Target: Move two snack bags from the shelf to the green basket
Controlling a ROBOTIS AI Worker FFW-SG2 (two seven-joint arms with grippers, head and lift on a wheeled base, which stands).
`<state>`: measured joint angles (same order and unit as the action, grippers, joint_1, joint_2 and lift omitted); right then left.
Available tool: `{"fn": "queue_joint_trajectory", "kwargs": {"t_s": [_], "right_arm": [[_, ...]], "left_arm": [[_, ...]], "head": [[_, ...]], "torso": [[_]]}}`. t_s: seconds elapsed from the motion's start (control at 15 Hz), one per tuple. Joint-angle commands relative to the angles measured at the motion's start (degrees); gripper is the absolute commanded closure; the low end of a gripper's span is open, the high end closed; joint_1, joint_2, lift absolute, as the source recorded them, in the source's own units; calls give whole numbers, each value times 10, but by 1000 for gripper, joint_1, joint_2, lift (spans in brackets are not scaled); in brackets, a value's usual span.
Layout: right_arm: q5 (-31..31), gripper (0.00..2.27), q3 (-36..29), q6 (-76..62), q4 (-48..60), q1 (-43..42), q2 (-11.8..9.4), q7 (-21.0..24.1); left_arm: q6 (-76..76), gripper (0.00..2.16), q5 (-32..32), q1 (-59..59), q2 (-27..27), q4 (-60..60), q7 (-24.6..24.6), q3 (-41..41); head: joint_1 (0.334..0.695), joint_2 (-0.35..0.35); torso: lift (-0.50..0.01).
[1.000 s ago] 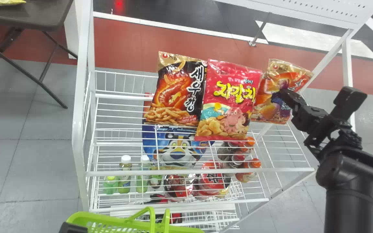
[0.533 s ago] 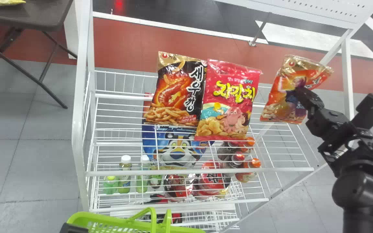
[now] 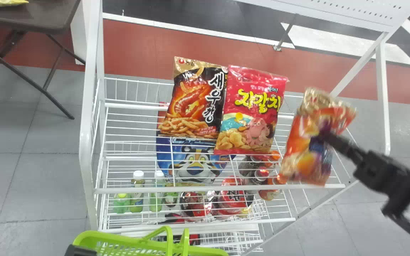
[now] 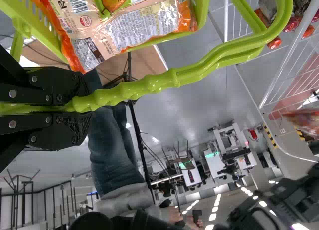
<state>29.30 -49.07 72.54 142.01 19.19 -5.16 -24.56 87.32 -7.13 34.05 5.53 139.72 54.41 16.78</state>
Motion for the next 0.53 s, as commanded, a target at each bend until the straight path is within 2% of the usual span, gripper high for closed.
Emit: {"fn": "queue_joint_trajectory", "kwargs": {"t_s": [0.0, 0.13, 0.47], "right_arm": [[88, 2250, -81, 175, 62, 6, 11, -5], [149, 2246, -133, 175, 88, 9, 13, -7], [161, 2246, -132, 175, 146, 46, 13, -24]], "left_arm": [[0, 2054, 1, 1, -1, 0, -1, 2], [0, 2054, 4, 0, -1, 2, -3, 4], [0, 2054, 6, -1, -2, 1, -4, 7]], "head": [[695, -350], [695, -350], [695, -350]], "torso": [[-16], [-16], [-16]]}}
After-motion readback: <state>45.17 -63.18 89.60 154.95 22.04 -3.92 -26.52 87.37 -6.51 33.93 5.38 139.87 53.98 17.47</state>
